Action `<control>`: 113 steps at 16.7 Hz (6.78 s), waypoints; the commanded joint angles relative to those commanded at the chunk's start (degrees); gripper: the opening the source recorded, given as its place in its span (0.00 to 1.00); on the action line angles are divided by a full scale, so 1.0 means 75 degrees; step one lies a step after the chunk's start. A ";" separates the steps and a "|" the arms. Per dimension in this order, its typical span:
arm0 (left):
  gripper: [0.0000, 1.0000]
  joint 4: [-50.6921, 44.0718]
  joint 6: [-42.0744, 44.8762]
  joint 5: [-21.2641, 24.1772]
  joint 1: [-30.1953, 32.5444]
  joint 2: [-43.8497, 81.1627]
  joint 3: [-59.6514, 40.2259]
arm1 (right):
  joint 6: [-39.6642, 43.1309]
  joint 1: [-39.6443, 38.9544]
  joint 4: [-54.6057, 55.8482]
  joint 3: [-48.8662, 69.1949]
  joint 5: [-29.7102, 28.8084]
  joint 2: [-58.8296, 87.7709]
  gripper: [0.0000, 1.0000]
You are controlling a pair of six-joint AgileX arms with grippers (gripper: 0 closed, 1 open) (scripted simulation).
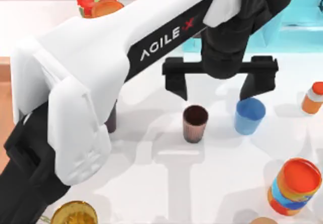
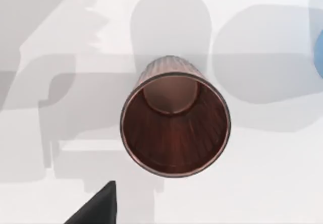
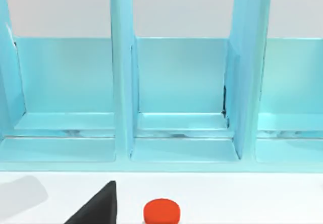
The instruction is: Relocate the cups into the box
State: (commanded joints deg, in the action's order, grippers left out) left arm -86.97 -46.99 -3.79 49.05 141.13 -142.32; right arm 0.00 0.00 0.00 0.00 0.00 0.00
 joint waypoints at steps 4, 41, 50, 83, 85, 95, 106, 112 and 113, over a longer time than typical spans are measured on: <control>1.00 0.1479 0.0052 0.0001 -0.0057 -0.0129 0.1679 | 0.0000 0.0000 0.0000 0.0000 0.0000 0.0000 1.00; 0.00 0.2138 0.0651 0.0037 -0.0684 -0.1442 0.3578 | 0.0000 0.0000 0.0000 0.0000 0.0000 0.0000 1.00; 0.00 0.1499 0.1324 0.0051 -0.1283 -0.2764 0.4215 | 0.0000 0.0000 0.0000 0.0000 0.0000 0.0000 1.00; 0.00 0.1144 0.9385 0.1282 -0.9540 -0.7748 0.9778 | 0.0000 0.0000 0.0000 0.0000 0.0000 0.0000 1.00; 0.00 0.1763 0.9414 0.1286 -0.9577 -0.7736 1.0366 | 0.0000 0.0000 0.0000 0.0000 0.0000 0.0000 1.00; 0.23 0.2282 0.9450 0.1281 -0.9617 -0.7707 1.0873 | 0.0000 0.0000 0.0000 0.0000 0.0000 0.0000 1.00; 1.00 0.2282 0.9450 0.1281 -0.9617 -0.7707 1.0873 | 0.0000 0.0000 0.0000 0.0000 0.0000 0.0000 1.00; 1.00 0.2282 0.9450 0.1281 -0.9617 -0.7707 1.0873 | 0.0000 0.0000 0.0000 0.0000 0.0000 0.0000 1.00; 1.00 0.2282 0.9450 0.1281 -0.9617 -0.7707 1.0873 | 0.0000 0.0000 0.0000 0.0000 0.0000 0.0000 1.00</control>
State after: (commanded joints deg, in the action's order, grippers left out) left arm -69.86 23.88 5.81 -23.08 83.32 -60.77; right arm 0.00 0.00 0.00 0.00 0.00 0.00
